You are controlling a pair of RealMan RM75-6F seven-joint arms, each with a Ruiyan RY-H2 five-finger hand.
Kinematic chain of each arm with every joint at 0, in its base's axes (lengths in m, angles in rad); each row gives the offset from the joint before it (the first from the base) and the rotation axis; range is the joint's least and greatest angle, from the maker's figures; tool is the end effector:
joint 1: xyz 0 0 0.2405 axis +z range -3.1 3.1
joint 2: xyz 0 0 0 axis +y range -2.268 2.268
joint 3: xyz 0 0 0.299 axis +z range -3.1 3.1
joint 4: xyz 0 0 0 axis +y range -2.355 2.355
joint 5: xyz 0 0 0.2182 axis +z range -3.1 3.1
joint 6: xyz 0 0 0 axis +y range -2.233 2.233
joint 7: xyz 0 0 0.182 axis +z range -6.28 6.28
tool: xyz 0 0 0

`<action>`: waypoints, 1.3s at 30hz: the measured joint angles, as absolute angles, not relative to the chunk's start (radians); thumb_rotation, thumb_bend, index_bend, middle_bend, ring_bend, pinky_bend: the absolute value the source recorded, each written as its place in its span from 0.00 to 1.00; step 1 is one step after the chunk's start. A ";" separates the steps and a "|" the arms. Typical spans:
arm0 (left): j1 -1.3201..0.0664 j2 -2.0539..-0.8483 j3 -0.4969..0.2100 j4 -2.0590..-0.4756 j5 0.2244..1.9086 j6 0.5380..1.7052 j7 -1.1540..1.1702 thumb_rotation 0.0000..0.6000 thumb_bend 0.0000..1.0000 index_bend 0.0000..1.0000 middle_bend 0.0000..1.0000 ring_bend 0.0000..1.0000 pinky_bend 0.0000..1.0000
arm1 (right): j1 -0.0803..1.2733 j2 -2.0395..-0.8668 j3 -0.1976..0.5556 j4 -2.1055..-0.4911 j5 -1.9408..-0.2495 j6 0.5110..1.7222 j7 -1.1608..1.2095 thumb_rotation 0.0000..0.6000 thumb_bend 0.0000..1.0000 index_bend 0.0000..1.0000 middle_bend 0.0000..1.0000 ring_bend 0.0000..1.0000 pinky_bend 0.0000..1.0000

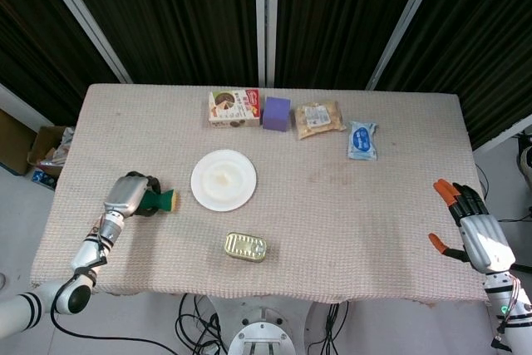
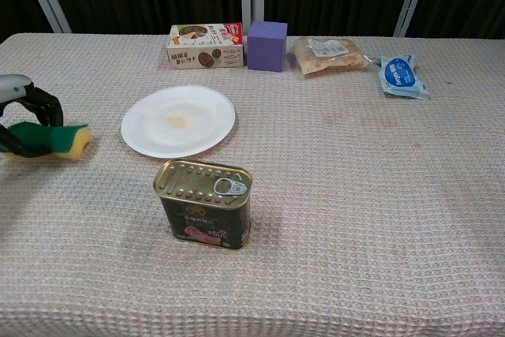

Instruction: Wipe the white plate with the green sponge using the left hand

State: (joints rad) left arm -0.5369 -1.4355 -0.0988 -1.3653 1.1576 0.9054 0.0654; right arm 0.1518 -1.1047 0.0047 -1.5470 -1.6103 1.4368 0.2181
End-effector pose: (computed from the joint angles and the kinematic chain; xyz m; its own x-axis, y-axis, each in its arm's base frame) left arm -0.3119 0.3733 0.0028 0.3397 0.3890 0.8563 0.9400 -0.1107 -0.3226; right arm -0.3428 -0.2359 0.1583 0.2865 -0.0920 0.9536 -0.9500 -0.1560 0.2704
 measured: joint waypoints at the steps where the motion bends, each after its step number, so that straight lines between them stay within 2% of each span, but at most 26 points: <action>1: -0.536 -1.437 -0.101 -1.363 1.161 0.910 0.058 1.00 0.29 0.64 0.54 0.44 0.27 | 0.152 -1.104 0.005 -1.547 -1.610 1.437 0.218 1.00 0.19 0.03 0.07 0.00 0.00; 6: -0.532 -1.435 -0.112 -1.362 1.194 0.950 0.041 1.00 0.29 0.68 0.56 0.46 0.29 | 0.152 -1.103 0.005 -1.549 -1.609 1.436 0.215 1.00 0.19 0.03 0.07 0.00 0.00; 10: -0.552 -1.415 -0.124 -1.386 1.224 0.956 0.055 1.00 0.31 0.66 0.58 0.48 0.32 | 0.152 -1.102 0.006 -1.552 -1.609 1.436 0.211 1.00 0.19 0.03 0.07 0.00 0.00; 21: -0.731 -1.396 -0.163 -1.404 1.180 0.804 0.321 1.00 0.37 0.67 0.64 0.62 0.42 | 0.147 -1.102 0.005 -1.551 -1.597 1.432 0.209 1.00 0.19 0.03 0.07 0.00 0.00; 27: -0.852 -1.419 -0.169 -1.401 1.026 0.726 0.543 1.00 0.42 0.70 0.66 0.65 0.43 | 0.151 -1.105 0.006 -1.544 -1.588 1.418 0.214 1.00 0.19 0.03 0.07 0.00 0.00; 31: -0.935 -1.439 -0.157 -1.397 0.881 0.698 0.688 1.00 0.42 0.70 0.66 0.64 0.43 | 0.153 -1.105 0.009 -1.543 -1.584 1.413 0.213 1.00 0.19 0.03 0.07 0.00 0.00; 39: -1.127 -1.502 -0.083 -1.382 0.524 0.710 0.966 1.00 0.42 0.70 0.66 0.64 0.43 | 0.153 -1.106 0.009 -1.543 -1.573 1.404 0.211 1.00 0.19 0.03 0.07 0.00 0.00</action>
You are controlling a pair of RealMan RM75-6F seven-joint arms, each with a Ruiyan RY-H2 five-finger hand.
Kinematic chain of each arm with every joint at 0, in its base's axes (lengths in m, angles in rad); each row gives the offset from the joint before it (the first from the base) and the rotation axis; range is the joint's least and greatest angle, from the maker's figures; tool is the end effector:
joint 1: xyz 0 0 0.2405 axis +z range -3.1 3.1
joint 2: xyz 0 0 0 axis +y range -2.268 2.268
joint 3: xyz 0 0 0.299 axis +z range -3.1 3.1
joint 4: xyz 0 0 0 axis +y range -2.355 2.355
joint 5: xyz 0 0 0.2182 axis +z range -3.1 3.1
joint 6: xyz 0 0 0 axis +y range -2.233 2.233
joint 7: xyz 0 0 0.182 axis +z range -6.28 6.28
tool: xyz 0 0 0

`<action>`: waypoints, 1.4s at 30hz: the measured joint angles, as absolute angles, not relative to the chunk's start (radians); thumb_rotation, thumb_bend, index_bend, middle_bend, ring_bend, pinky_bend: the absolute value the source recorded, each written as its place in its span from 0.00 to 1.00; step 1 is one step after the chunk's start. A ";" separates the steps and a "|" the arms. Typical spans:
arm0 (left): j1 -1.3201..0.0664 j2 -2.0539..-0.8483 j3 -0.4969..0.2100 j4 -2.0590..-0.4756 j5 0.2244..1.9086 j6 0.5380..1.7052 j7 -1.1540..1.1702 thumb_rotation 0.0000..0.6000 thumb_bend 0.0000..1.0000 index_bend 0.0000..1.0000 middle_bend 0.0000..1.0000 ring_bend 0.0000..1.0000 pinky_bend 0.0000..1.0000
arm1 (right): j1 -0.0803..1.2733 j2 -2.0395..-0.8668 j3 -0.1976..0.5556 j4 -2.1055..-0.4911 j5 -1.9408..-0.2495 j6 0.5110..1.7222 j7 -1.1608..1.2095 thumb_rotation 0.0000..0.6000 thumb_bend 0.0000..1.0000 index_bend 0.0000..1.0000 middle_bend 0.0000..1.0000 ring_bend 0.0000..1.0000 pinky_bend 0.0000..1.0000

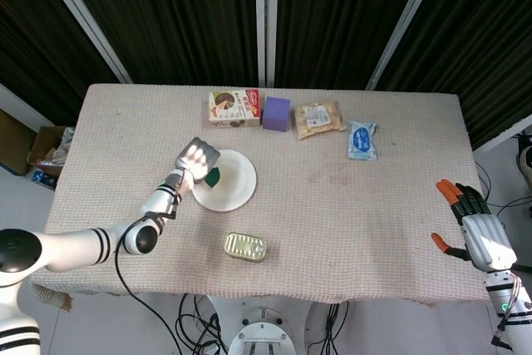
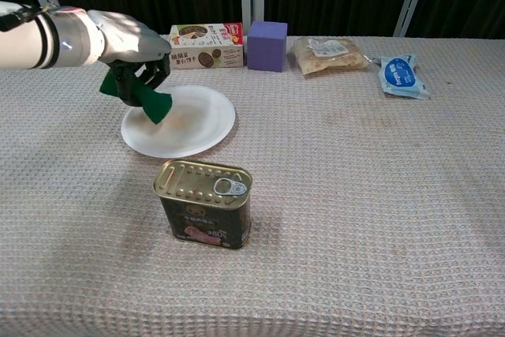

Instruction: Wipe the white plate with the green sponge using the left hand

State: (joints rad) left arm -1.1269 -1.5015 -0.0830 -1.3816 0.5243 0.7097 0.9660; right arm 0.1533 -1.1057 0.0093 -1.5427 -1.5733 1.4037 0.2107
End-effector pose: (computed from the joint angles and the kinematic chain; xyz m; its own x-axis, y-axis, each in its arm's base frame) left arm -0.1315 0.4780 -0.0509 0.8674 0.2607 0.4239 0.4970 -0.4962 -0.7118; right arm -0.3515 -0.2382 0.1570 0.2937 -0.1106 0.9495 -0.9526 -0.1162 0.2811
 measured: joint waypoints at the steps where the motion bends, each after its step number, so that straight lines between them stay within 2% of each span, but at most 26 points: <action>1: -1.148 -1.513 -0.070 -1.377 0.485 0.715 0.997 1.00 0.42 0.70 0.66 0.64 0.43 | 0.153 -1.106 0.010 -1.543 -1.572 1.404 0.211 1.00 0.19 0.03 0.07 0.00 0.00; 5: -1.232 -1.572 -0.018 -1.349 0.317 0.745 1.107 1.00 0.42 0.70 0.66 0.64 0.43 | 0.153 -1.106 0.009 -1.542 -1.569 1.398 0.211 1.00 0.19 0.03 0.07 0.00 0.00; 10: -1.298 -1.609 0.021 -1.327 0.204 0.776 1.150 1.00 0.42 0.71 0.67 0.64 0.43 | 0.153 -1.105 0.010 -1.542 -1.569 1.400 0.212 1.00 0.19 0.03 0.07 0.00 0.00; 19: -1.343 -1.563 0.001 -1.415 0.228 0.823 1.131 1.00 0.42 0.71 0.67 0.64 0.43 | 0.151 -1.110 0.010 -1.530 -1.565 1.397 0.222 1.00 0.19 0.03 0.07 0.00 0.00; 33: -1.416 -1.691 0.057 -1.227 0.070 0.747 1.213 1.00 0.43 0.71 0.67 0.64 0.43 | 0.144 -1.111 0.010 -1.513 -1.556 1.395 0.242 1.00 0.19 0.03 0.07 0.00 0.00; 42: -1.394 -1.593 0.035 -1.325 0.137 0.772 1.120 1.00 0.43 0.71 0.68 0.64 0.43 | 0.139 -1.109 0.012 -1.512 -1.560 1.407 0.244 1.00 0.19 0.03 0.07 0.00 0.00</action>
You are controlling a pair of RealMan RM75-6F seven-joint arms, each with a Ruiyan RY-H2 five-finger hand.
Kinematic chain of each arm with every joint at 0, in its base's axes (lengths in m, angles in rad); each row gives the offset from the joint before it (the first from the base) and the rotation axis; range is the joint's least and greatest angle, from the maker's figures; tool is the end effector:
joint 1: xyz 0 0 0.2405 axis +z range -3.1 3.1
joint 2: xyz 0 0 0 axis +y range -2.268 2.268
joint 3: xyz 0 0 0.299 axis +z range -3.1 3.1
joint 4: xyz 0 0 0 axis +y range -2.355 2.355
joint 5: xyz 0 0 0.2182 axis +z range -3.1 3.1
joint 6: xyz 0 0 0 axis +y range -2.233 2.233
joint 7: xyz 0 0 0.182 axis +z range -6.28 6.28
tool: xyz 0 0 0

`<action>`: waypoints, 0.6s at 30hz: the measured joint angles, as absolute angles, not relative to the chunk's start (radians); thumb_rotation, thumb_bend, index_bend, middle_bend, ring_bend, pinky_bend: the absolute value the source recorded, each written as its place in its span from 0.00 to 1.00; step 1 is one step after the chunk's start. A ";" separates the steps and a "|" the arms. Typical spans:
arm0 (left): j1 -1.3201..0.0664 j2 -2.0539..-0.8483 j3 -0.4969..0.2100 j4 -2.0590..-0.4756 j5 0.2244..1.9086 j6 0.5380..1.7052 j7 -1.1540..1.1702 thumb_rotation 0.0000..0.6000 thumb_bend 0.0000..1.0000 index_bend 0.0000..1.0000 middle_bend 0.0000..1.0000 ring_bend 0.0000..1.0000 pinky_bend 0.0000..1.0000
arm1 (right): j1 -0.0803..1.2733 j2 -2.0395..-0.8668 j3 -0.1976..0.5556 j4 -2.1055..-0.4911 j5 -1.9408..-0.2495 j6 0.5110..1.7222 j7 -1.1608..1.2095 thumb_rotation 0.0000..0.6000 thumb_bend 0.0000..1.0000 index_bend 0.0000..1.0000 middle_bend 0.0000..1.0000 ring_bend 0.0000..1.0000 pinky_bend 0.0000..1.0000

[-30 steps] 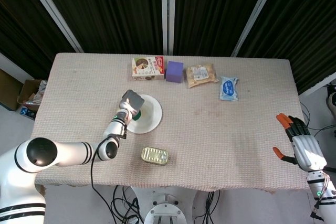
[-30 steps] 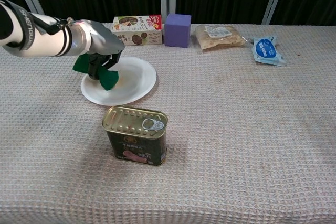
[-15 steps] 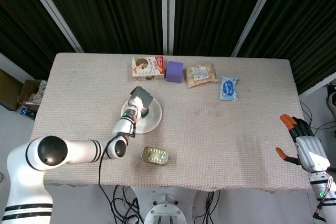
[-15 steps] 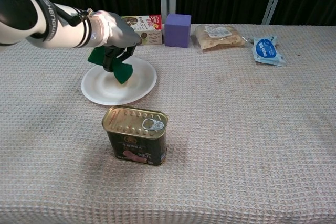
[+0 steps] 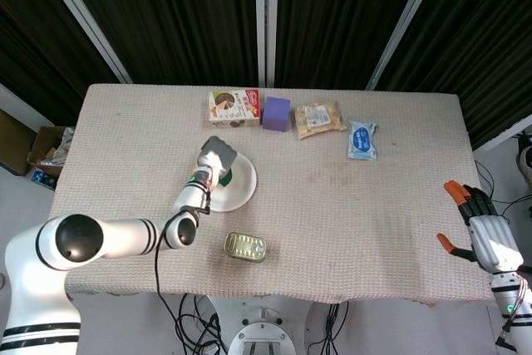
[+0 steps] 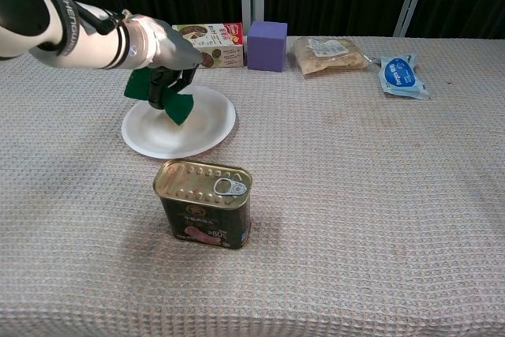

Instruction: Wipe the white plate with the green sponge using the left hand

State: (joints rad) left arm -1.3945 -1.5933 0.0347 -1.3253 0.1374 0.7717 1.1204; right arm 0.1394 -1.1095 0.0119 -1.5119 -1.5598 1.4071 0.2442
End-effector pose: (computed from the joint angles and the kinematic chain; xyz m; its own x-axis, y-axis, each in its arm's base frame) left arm -0.0809 0.4921 -0.0789 0.9112 0.2774 0.3045 0.4059 -0.4791 -0.7782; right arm -0.3625 -0.2351 0.1614 0.2828 -0.1056 0.9534 -0.9577 -0.0860 0.2745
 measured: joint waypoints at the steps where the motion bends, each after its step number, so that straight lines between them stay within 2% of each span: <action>1: -1.392 -1.581 0.033 -1.336 0.149 0.775 1.108 1.00 0.43 0.71 0.68 0.64 0.43 | 0.139 -1.110 0.012 -1.512 -1.560 1.407 0.244 1.00 0.19 0.03 0.07 0.00 0.00; 5: -1.391 -1.581 0.041 -1.325 0.149 0.770 1.100 1.00 0.43 0.71 0.68 0.64 0.43 | 0.138 -1.112 0.011 -1.512 -1.557 1.403 0.243 1.00 0.19 0.03 0.07 0.00 0.00; 18: -1.408 -1.721 0.097 -1.117 0.045 0.693 1.147 1.00 0.43 0.71 0.68 0.64 0.43 | 0.135 -1.109 0.011 -1.516 -1.550 1.399 0.239 1.00 0.19 0.03 0.07 0.00 0.00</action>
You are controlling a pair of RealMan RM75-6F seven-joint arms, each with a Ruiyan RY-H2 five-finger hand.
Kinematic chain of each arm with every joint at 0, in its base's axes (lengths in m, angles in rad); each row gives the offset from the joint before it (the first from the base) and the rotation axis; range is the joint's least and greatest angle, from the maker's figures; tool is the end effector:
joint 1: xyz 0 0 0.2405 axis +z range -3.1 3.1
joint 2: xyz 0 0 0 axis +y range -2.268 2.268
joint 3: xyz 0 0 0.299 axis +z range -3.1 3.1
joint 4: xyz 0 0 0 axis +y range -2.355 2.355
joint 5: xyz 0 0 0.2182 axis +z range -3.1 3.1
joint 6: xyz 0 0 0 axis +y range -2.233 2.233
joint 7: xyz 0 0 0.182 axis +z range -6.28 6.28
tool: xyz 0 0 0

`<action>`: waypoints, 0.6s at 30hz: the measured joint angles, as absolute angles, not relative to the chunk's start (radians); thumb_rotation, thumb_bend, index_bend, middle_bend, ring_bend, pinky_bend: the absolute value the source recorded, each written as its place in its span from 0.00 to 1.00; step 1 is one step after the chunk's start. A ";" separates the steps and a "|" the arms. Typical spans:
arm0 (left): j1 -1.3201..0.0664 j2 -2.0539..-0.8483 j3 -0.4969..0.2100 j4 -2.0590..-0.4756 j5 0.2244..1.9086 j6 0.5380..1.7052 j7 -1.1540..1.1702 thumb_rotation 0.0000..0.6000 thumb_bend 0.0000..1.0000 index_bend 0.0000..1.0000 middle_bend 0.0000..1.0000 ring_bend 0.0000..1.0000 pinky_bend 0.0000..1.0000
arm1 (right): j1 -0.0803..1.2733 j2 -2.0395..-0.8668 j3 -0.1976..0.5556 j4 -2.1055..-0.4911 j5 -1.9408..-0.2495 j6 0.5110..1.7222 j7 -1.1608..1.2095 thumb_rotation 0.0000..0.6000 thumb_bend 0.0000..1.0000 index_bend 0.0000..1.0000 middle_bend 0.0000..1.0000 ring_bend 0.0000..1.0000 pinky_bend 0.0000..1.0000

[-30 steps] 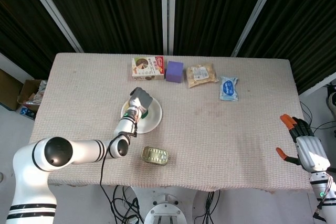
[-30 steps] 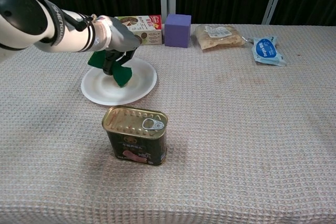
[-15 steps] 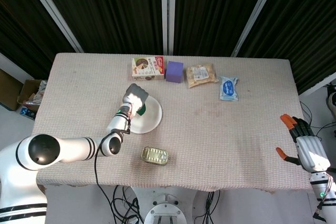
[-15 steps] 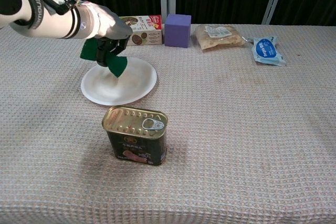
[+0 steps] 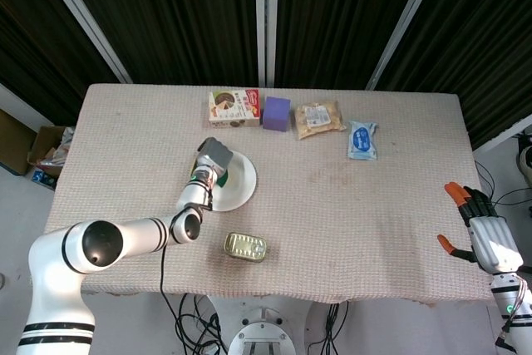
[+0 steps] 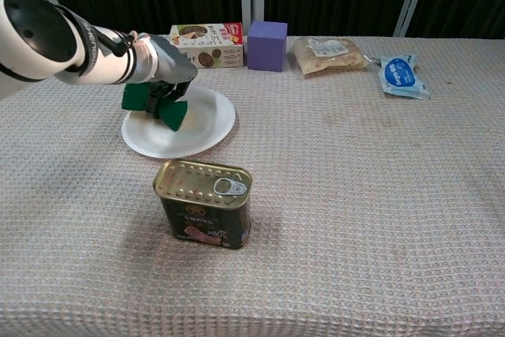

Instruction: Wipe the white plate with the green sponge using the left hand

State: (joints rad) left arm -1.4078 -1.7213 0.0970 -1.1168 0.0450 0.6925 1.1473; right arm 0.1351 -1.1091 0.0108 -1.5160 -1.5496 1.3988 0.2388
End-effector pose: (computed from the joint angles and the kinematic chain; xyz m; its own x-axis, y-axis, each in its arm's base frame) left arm -0.1041 0.5034 -0.1108 0.9148 0.3230 0.2423 0.3760 -0.4626 -0.8029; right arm -0.3652 -0.2333 0.1605 0.2827 -0.1137 0.9524 -0.9585 -0.0706 0.2761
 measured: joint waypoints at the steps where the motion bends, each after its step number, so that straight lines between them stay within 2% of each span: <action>1: -1.407 -1.718 0.095 -1.118 0.043 0.693 1.143 1.00 0.43 0.71 0.68 0.64 0.43 | 0.134 -1.108 0.011 -1.517 -1.550 1.401 0.239 1.00 0.19 0.03 0.07 0.00 0.00; 9: -1.396 -1.633 0.054 -1.204 0.098 0.731 1.070 1.00 0.43 0.71 0.68 0.64 0.43 | 0.131 -1.110 0.010 -1.518 -1.556 1.406 0.238 1.00 0.19 0.03 0.07 0.00 0.00; 18: -1.401 -1.713 0.086 -1.082 0.045 0.685 1.119 1.00 0.43 0.71 0.68 0.64 0.43 | 0.124 -1.105 0.010 -1.523 -1.543 1.404 0.232 1.00 0.19 0.03 0.07 0.00 0.00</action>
